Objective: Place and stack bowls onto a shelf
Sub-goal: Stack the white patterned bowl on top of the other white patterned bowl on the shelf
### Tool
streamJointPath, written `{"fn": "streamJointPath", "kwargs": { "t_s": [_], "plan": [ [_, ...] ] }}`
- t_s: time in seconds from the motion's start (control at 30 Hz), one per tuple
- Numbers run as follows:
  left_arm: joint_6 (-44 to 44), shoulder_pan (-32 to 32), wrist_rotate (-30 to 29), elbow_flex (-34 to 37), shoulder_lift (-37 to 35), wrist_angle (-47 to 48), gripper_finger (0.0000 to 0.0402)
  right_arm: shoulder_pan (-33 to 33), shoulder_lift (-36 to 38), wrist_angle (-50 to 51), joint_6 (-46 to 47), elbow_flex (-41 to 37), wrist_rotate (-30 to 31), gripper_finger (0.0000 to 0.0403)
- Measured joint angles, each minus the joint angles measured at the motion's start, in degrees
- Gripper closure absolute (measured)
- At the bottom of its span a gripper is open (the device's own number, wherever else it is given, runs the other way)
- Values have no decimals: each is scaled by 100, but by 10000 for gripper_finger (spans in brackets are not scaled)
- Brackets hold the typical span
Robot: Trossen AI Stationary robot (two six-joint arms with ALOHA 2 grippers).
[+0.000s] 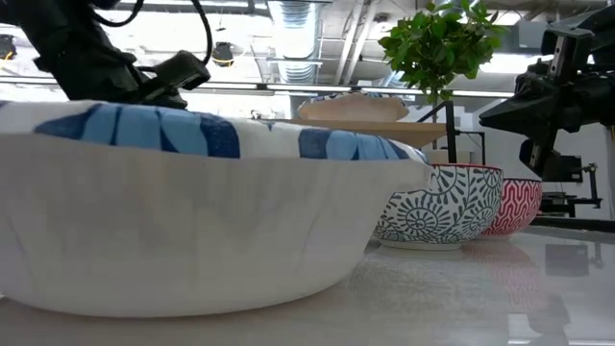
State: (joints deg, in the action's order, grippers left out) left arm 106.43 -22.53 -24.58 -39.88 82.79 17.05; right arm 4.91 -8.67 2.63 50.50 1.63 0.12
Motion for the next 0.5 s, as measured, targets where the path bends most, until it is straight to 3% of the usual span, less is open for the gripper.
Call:
{"fn": "streamJointPath", "kwargs": {
  "t_s": [0.17, 0.5],
  "plan": [
    [-174, 51, 150, 0, 197, -267, 211, 2, -15, 0, 0, 0, 2, 346],
    [-179, 53, 91, 4, 630, -720, 295, 0, -151, -1, 2, 0, 4, 346]
  ]
}}
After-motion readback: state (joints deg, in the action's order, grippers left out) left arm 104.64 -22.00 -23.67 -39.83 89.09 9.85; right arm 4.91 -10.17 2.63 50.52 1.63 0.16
